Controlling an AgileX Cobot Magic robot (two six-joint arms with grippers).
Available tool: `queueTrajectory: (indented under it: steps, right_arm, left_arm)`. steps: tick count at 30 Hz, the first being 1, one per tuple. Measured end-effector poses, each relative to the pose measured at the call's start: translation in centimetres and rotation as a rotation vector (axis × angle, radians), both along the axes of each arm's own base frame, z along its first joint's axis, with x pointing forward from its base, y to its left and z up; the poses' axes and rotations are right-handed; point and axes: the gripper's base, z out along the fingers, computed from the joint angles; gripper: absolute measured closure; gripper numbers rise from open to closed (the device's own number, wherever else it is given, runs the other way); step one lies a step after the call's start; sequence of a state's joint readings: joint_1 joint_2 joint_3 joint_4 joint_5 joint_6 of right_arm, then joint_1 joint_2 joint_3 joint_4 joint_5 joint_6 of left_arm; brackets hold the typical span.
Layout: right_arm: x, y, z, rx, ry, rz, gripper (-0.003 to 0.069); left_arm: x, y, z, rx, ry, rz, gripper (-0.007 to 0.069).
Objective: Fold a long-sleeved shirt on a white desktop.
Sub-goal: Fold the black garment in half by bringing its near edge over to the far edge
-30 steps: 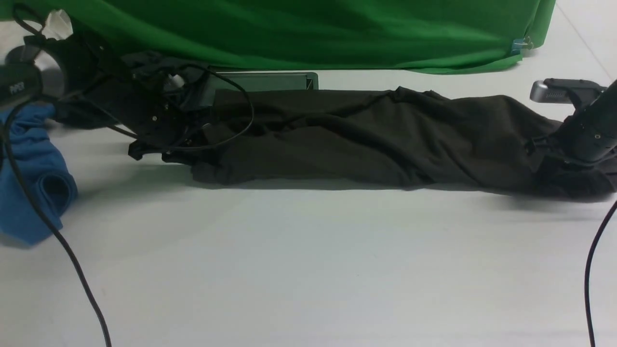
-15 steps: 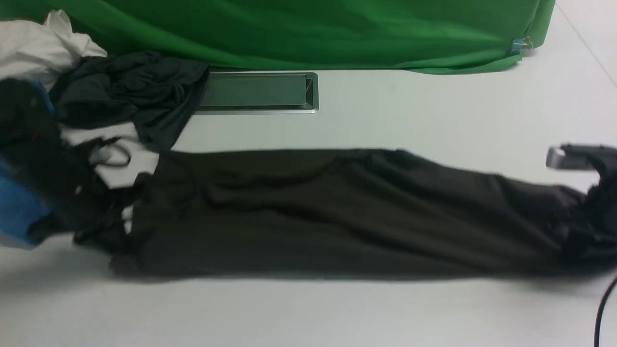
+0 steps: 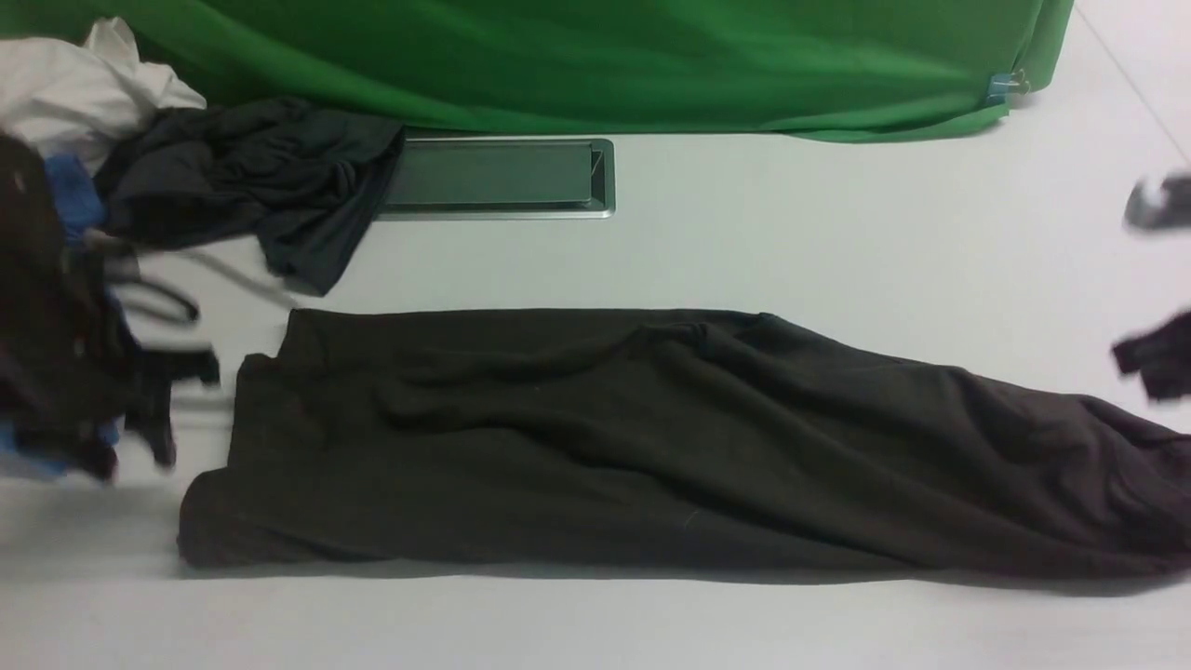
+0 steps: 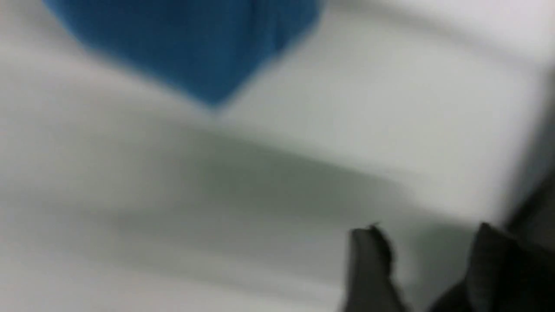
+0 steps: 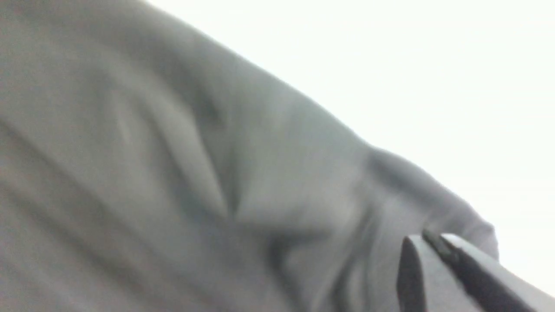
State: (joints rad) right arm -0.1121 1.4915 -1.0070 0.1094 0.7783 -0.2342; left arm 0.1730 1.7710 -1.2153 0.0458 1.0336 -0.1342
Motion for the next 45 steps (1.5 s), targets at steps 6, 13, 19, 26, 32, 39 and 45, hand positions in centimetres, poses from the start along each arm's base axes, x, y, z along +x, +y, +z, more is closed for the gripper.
queueTrajectory:
  steps: [6,13,19,26,32,39,45]
  right_arm:
    - [-0.7,4.1,4.8,-0.022,-0.174,0.323,0.0591]
    - [-1.9,8.7,5.4,-0.037,-0.188,0.593,0.0522]
    - [-2.1,9.8,5.4,-0.040,-0.195,0.645,0.0463]
    - [-2.1,9.8,5.4,-0.035,-0.194,0.640,0.0445]
    - [-2.1,9.8,5.4,-0.034,-0.197,0.639,0.0440]
    - [-2.0,9.8,5.5,-0.036,-0.206,0.636,0.0435]
    - [-2.0,9.8,5.5,-0.037,-0.208,0.636,0.0426]
  left_arm:
    - [3.8,-1.1,5.5,-0.081,-0.232,-0.416,0.0083]
    - [5.0,-1.5,3.0,-0.073,-0.195,-1.063,0.0069]
    - [6.4,-1.3,-0.3,-0.055,-0.201,-1.319,0.0069]
    - [7.6,-1.1,-1.9,0.016,-0.247,-1.445,0.0069]
    - [7.5,-1.1,-2.9,-0.018,-0.208,-1.474,0.0106]
    - [7.6,-1.1,-4.8,-0.067,-0.165,-1.469,0.0244]
    - [7.5,-1.1,-5.2,-0.090,-0.152,-1.452,0.0377]
